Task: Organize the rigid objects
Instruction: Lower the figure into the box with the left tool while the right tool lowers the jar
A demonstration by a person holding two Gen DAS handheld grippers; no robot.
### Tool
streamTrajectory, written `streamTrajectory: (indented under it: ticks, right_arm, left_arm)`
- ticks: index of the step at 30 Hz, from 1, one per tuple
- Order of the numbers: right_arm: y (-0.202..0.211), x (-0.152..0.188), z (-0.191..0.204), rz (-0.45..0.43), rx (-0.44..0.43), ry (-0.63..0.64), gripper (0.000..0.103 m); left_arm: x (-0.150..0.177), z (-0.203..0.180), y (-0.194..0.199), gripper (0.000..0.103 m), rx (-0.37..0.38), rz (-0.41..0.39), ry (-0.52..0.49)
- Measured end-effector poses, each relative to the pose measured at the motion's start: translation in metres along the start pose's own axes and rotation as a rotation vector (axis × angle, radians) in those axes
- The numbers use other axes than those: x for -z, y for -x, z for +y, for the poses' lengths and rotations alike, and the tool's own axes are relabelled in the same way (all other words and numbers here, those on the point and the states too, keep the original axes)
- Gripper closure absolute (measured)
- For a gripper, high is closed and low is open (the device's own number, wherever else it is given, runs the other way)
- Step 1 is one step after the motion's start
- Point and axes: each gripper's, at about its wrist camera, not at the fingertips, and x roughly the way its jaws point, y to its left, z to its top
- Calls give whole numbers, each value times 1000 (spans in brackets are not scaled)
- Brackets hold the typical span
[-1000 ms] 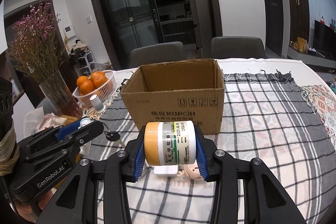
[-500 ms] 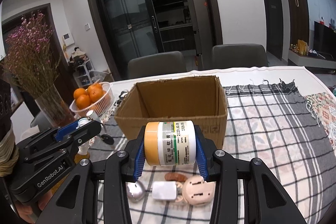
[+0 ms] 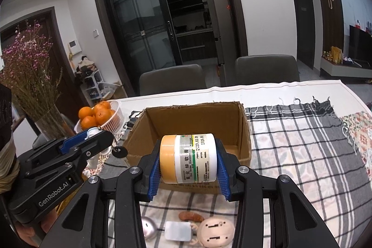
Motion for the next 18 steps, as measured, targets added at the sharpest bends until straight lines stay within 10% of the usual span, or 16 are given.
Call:
streamTrajectory:
  ticks: [18]
  right_arm:
    - [-43,-36,-8,96,-5,8,61]
  left_arm:
    - [-34,9,-43,76,17,59,22]
